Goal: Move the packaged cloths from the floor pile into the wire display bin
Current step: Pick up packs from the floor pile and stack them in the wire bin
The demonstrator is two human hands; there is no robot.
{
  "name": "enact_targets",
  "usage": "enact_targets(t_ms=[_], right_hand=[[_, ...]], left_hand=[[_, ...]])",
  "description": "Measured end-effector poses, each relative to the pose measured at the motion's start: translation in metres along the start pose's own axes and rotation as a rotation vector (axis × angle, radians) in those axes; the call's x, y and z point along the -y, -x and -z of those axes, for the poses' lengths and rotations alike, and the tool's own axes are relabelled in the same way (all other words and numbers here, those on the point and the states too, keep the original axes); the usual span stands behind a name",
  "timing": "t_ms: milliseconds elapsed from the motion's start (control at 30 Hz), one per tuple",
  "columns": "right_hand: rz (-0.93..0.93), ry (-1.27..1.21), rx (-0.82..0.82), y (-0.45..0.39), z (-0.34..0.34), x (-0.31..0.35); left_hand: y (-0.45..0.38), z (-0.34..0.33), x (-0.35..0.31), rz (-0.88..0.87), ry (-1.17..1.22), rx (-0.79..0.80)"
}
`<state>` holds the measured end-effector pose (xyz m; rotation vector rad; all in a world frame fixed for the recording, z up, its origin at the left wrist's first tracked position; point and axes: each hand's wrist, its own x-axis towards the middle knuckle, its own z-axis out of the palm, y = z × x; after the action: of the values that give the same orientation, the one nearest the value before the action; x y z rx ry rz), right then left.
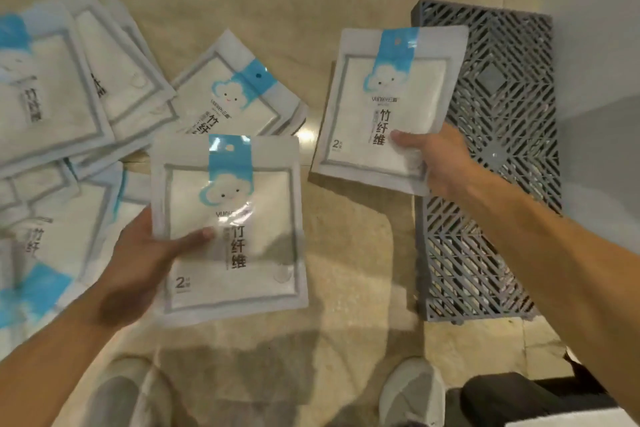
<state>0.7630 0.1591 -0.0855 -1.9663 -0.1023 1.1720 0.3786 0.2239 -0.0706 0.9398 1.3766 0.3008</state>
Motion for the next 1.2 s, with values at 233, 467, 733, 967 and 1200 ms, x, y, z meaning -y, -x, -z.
enact_targets(t_ms=[233, 467, 733, 967, 1200], right_hand=[[0.003, -0.187, 0.070, 0.121, 0.042, 0.091], [-0.085, -0.166, 0.245, 0.287, 0.050, 0.271], [-0.016, -0.113, 0.410, 0.518, -0.001, 0.489], [0.057, -0.025, 0.592, 0.698, -0.050, 0.588], [0.158, 0.122, 0.885, 0.795, -0.095, 0.613]], left_hand=[[0.051, 0.048, -0.119, 0.011, 0.173, -0.042], [0.173, 0.121, -0.305, -0.081, 0.249, -0.012], [0.393, 0.247, -0.502, -0.234, 0.251, -0.108], [0.598, 0.350, -0.573, -0.393, 0.328, -0.254], [0.761, 0.388, -0.537, -0.502, 0.508, -0.502]])
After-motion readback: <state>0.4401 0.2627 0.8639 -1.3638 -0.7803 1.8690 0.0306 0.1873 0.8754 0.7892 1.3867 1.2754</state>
